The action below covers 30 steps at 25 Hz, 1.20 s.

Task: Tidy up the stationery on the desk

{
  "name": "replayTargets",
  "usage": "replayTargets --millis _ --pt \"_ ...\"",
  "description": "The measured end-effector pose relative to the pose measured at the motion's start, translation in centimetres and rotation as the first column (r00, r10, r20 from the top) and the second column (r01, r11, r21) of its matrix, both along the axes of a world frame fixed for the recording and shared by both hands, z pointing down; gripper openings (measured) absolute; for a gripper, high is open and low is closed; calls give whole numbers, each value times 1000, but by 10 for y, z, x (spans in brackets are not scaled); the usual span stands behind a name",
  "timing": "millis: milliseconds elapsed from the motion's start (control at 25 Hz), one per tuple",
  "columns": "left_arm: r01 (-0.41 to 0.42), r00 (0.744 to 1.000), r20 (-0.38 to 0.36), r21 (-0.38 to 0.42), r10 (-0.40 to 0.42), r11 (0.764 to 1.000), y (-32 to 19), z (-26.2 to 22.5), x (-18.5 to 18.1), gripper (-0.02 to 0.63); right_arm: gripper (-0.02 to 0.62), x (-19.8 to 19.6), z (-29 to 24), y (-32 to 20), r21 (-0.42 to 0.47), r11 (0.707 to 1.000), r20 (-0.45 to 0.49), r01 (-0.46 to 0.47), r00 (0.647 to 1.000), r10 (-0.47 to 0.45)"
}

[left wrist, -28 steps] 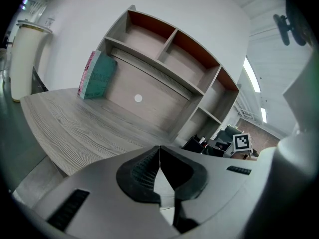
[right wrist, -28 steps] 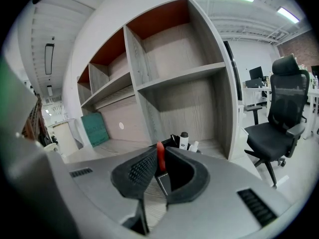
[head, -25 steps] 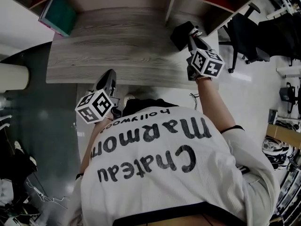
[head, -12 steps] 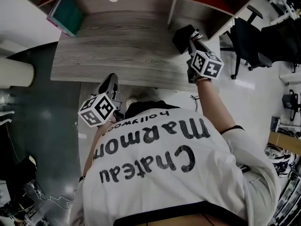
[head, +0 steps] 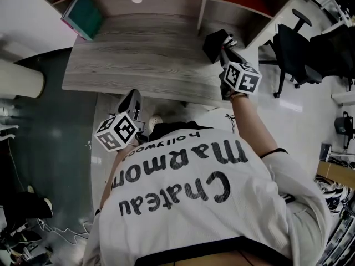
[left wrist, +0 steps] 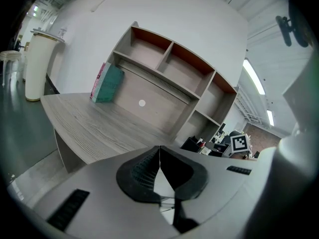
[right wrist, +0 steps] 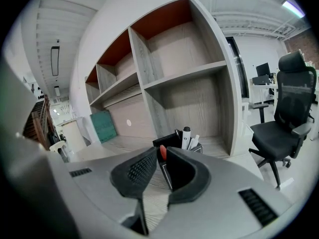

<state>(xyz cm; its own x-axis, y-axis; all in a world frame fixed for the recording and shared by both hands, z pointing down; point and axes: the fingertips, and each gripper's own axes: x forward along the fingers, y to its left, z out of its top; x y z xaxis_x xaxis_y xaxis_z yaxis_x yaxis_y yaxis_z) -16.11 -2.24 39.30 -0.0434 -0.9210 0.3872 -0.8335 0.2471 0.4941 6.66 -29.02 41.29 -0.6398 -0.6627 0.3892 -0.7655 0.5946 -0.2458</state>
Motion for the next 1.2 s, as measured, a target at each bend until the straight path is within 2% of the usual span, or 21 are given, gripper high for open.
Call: replayTargets --millis 320,760,1200 --pt "-34 999 -7 5 34 999 -2 4 30 17 72 11 -12 22 6 1000 43 30 999 -30" --pt "-139 990 -2 -8 139 990 -9 14 82 17 38 28 -12 61 -27 998 84 62 995 -59" --pt "-218 975 39 30 217 975 -23 -13 88 17 20 35 -29 85 -10 1000 119 28 993 -27"
